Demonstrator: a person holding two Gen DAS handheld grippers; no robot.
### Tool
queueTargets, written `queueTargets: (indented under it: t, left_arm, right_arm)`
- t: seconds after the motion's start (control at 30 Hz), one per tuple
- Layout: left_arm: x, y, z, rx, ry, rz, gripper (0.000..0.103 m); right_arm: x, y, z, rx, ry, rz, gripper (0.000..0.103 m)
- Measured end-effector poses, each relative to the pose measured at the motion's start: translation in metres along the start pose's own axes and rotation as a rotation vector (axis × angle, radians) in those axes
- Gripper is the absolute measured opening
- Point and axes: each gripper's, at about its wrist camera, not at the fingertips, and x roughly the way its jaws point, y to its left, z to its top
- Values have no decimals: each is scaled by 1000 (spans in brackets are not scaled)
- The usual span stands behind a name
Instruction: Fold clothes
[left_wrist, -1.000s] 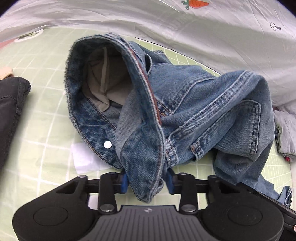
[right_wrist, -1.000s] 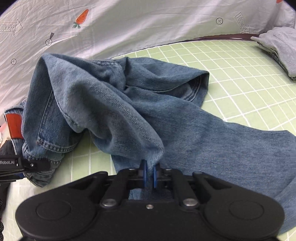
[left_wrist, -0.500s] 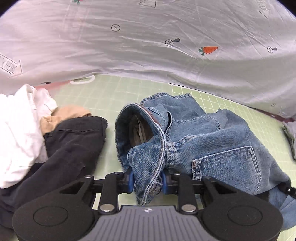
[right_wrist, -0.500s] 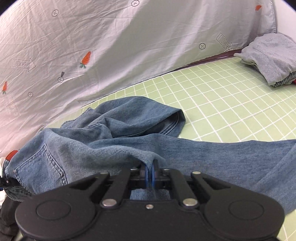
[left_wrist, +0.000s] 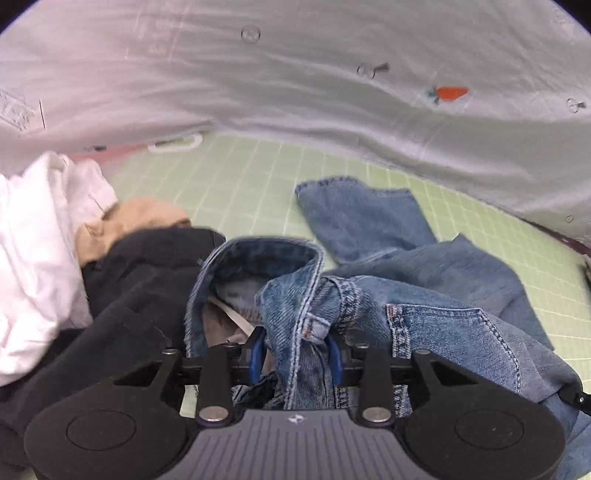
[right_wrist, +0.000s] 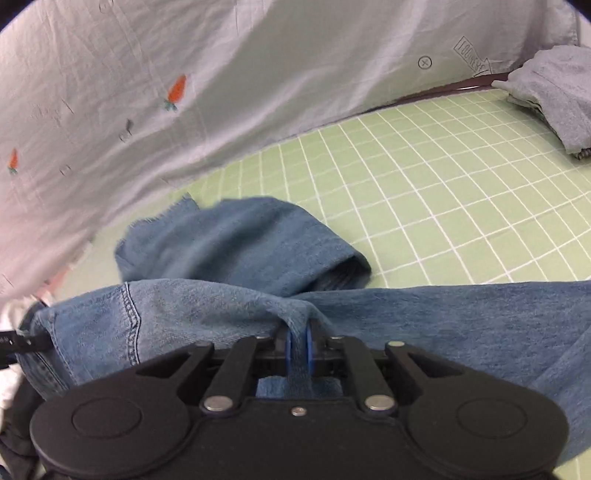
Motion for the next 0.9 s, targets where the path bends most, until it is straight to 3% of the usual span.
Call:
queueTargets:
  t: [0.1,0.13,0.23,0.3,0.4,0.63,0.9]
  left_arm:
    - [-6,6,-6,-60,-2,-5,46]
    - [-9,8,-8,-80,-4,-6,52]
    - [-32,20,-25,-110,-16,-6,68]
    - [-49,29,-36,-129,-24,-5,70]
    - [-55,41,-56,-131,26,-21,71]
    - [-21,44,-76,-178,127,-91,71]
    - [5,42,-75,-268,177,-123,71]
  right_arm:
    - [-5,-3,-7,-1,-9,-27,16]
    - [-7,-3,-9,-1,-12,-36,20]
    - [-12,-6,-16,-2,-21,-63,44]
    - [-16,-8,-20,-3,-26,-81,46]
    - [-18,-6,-25,0,-27,-83,47]
    - [-16,0,-33,-7,-8,-68,48]
    - [-13,3,-36,-48,23,-97,61]
